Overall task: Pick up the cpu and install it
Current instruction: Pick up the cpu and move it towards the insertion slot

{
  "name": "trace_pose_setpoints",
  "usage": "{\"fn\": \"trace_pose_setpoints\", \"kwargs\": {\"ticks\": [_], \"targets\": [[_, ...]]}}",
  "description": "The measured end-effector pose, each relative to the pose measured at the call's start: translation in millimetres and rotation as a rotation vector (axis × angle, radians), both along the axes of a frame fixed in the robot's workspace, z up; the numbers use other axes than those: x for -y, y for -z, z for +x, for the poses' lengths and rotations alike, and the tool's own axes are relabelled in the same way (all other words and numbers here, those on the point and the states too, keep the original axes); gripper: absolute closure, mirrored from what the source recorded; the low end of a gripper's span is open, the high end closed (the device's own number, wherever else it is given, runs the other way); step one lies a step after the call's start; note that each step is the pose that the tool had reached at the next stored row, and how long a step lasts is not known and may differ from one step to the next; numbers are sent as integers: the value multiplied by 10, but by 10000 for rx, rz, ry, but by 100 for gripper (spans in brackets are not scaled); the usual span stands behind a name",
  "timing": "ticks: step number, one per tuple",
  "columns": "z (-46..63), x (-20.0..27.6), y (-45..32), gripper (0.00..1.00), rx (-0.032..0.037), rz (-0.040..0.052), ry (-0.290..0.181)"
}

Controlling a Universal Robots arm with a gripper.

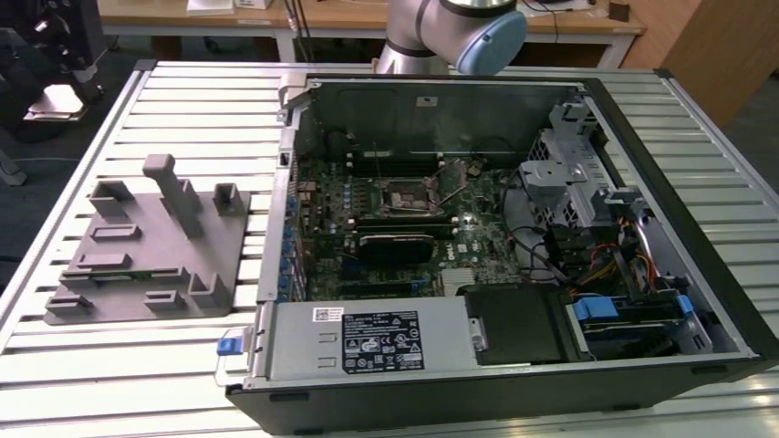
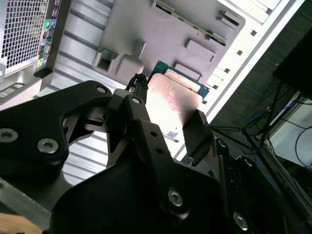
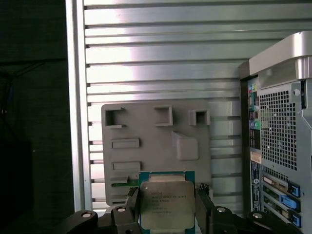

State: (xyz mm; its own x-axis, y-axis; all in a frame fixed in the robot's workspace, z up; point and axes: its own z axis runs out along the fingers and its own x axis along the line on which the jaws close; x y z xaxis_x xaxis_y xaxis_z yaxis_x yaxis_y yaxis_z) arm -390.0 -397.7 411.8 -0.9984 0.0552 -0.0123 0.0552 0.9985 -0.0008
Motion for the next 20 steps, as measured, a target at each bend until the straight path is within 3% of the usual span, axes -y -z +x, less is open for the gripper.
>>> {"fn": "trace_pose_setpoints", "kwargs": {"ticks": [20], "targets": [[277,0,0,46,-1,-1,0]]}}
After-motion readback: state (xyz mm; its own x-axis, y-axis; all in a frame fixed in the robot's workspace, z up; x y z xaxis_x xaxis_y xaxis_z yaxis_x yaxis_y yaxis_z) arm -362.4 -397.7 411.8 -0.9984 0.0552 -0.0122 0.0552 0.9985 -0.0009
